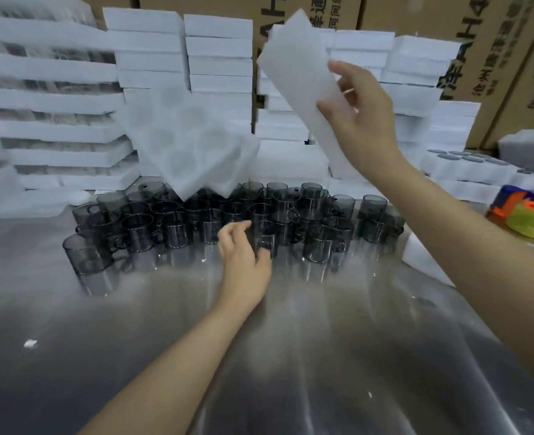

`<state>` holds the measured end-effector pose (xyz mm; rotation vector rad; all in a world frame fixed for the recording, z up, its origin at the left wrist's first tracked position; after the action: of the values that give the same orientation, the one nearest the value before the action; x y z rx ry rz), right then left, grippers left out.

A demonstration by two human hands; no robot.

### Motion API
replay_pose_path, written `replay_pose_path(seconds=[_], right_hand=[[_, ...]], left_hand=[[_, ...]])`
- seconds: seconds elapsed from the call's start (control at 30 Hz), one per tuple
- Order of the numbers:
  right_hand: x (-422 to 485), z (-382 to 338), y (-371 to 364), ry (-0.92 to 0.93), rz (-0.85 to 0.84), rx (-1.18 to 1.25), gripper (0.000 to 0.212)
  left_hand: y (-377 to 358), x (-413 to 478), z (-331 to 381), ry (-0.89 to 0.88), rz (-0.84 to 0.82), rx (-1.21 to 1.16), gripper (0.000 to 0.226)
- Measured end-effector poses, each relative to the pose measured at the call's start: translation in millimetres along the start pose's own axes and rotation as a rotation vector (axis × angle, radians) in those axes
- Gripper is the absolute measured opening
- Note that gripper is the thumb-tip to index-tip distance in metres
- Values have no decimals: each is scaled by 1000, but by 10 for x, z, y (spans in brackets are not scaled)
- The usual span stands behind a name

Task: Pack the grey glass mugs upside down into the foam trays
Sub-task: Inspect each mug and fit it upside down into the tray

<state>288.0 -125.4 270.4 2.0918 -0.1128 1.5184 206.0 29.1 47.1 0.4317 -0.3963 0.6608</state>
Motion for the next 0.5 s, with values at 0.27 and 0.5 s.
replay_pose_path(seconds=[0.27,0.5], right_hand=[[-1965,-1076,634,409,-284,-97,39],[-2565,-1242,231,560,-690,-153,38]], left_hand=[[833,-9,-196,134,422,-347,26],[1285,69,-548,246,634,-419,21]])
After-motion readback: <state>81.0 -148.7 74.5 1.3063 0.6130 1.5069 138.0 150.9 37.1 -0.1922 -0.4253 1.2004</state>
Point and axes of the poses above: each hand's wrist, its own x-axis towards the middle knuckle, its own y-axis out of the back of the hand, z = x × y, the point moved 10 cm from there along x, towards the middle knuckle, and after that the axes turned 11 degrees about -x, right-handed, at the moved point
